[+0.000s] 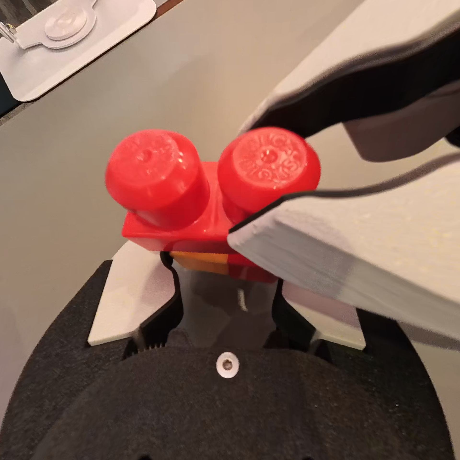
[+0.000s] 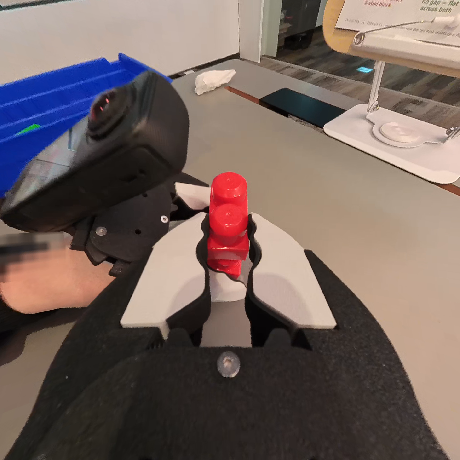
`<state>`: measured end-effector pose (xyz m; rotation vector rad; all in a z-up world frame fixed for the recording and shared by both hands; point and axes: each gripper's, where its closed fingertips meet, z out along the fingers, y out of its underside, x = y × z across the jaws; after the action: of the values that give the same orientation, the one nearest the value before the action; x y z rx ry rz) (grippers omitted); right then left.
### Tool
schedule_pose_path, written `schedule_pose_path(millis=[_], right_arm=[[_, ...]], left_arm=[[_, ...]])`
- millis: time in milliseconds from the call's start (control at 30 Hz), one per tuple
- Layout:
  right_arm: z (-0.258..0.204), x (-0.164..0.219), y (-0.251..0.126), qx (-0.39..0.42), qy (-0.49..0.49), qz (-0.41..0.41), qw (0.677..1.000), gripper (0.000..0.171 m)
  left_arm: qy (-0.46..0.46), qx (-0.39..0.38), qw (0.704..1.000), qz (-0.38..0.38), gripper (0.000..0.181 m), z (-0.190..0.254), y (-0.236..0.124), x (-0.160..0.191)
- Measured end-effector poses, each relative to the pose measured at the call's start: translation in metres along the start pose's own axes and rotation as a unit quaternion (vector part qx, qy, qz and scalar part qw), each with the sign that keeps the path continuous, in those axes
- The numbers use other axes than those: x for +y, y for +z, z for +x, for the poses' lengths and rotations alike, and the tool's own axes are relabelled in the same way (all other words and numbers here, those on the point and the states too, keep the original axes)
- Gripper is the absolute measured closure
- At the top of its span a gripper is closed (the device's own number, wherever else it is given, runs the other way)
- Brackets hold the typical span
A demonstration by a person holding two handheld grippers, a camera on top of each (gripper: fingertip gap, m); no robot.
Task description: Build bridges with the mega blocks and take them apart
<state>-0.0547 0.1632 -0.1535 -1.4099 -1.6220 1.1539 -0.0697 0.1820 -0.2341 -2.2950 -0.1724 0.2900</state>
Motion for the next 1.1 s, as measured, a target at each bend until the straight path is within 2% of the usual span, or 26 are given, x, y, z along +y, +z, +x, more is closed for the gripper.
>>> schedule_pose_path(millis=[233,400,500,633,1100], right_arm=[[0.033,0.0,-0.023,0.035,0.0,0.007,0.999,0.143],[0.092,0.052,-0.034,0.079,0.034,-0.047,0.995,0.143],[0.111,0.075,-0.036,0.096,0.036,-0.079,0.992,0.143],[0.119,0.09,-0.034,0.094,0.034,-0.108,0.989,0.143],[0.123,0.096,-0.036,0.083,0.047,-0.102,0.99,0.142]], left_arm=[[0.003,0.003,1.0,0.004,0.091,-0.005,-0.005,0.007],[-0.005,0.027,1.0,0.005,0.091,-0.007,-0.009,0.013],[-0.019,0.047,0.999,-0.006,0.091,-0.006,-0.006,0.02],[-0.026,0.064,0.997,-0.026,0.091,-0.002,-0.002,0.03],[-0.024,0.083,0.996,-0.026,0.091,0.0,-0.004,0.035]])
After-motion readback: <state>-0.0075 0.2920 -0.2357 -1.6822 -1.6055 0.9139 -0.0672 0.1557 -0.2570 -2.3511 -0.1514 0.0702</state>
